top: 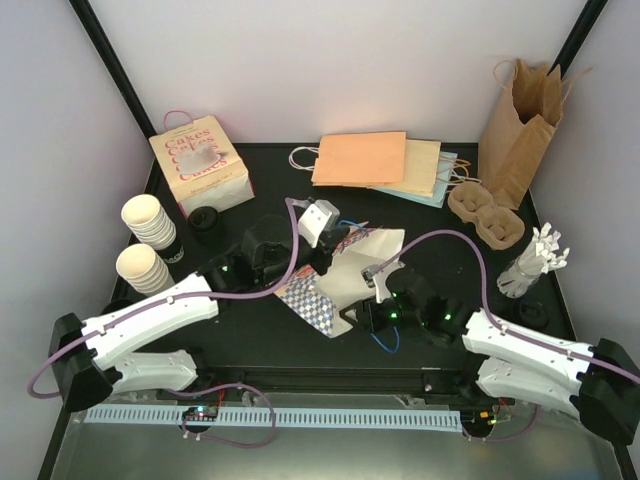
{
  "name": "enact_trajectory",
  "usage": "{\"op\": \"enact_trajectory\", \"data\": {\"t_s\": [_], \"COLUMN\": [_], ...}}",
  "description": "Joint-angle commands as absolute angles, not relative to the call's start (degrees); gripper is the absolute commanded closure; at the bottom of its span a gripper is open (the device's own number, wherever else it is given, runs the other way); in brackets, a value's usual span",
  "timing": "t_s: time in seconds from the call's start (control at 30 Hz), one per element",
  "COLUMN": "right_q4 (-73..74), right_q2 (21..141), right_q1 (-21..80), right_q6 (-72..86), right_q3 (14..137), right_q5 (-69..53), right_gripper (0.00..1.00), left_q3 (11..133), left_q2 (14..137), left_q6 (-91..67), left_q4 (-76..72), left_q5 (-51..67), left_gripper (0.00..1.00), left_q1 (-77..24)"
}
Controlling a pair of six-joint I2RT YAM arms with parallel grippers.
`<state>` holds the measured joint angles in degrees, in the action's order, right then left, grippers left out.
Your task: Pack the takeout coffee
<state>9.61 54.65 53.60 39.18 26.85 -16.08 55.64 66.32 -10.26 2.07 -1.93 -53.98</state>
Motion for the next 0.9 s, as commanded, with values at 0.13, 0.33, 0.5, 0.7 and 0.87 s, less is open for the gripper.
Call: {"op": "enact_trajectory", "data": {"t_s": [0.13,0.33,0.5,0.7,0.87], "right_q4": [7.7,10.5,8.8,8.0,13.2], "right_q2": [53.7,55.1,56.3,57.2,56.9], "right_q1": [54.2,54.2,54.2,54.1,53.7], "right_q6": [39.9,38.6,42.2,46.5,46.7], "right_q3": [27.3,29.7,30.1,31.1,33.8], "right_q5": [-5.9,-3.5,-3.6,-3.5,-0.9], "right_gripper": [0.44,0.44,0.45,0.46,0.45], "left_q3": [51.7,49.7,48.8,49.1,48.5], "left_q2": [60.2,58.1,58.2,59.3,59.2], "left_q6": [-10.7,-11.2,-11.1,-10.4,-9.9], "left_q4": [-1.9,-3.4,-4.9,-5.5,-4.8], "left_q5": [4.2,8.3,11.1,13.8,14.9], "left_gripper": [0.98,0.99,0.99,0.98,0.98], "left_q1": [-53.4,-53.4,-53.4,-53.5,-53.4]}}
